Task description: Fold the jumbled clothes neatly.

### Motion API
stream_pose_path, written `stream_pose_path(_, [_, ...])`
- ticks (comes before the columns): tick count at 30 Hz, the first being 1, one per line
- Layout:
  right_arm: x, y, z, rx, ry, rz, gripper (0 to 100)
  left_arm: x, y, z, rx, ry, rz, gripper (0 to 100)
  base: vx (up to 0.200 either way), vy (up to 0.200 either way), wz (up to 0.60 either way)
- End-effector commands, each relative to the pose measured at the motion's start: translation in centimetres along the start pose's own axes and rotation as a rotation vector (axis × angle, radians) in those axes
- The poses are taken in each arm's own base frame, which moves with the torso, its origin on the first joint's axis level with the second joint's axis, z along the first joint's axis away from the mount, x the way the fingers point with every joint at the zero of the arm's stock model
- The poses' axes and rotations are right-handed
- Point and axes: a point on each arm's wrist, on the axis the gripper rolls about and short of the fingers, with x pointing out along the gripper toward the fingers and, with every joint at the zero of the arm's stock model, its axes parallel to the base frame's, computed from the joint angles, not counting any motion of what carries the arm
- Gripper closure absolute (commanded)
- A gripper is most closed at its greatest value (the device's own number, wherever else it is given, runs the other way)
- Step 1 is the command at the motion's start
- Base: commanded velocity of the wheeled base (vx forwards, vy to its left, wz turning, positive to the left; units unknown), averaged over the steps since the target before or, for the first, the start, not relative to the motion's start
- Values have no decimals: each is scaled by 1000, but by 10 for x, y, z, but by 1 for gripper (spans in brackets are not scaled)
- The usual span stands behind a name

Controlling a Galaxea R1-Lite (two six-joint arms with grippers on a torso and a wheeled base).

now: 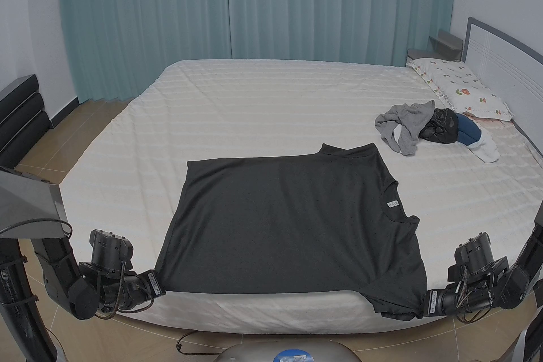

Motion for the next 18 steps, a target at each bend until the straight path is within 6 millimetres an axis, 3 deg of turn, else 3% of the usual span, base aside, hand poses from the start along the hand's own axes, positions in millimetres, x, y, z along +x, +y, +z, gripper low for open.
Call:
stream_pose_path(1, [9,0,0,2,27,-14,0,0,0,-4,8,16,3,0,0,0,0])
stream_pose_path(10, [14,1,45,76,-114,22,0,1,-2,-1,7,7,-6,0,0,0,0])
stream_pose_path(18, [34,-1,79,106,-157,65,0,3,0,8,-26,-23,-19,0,0,0,0])
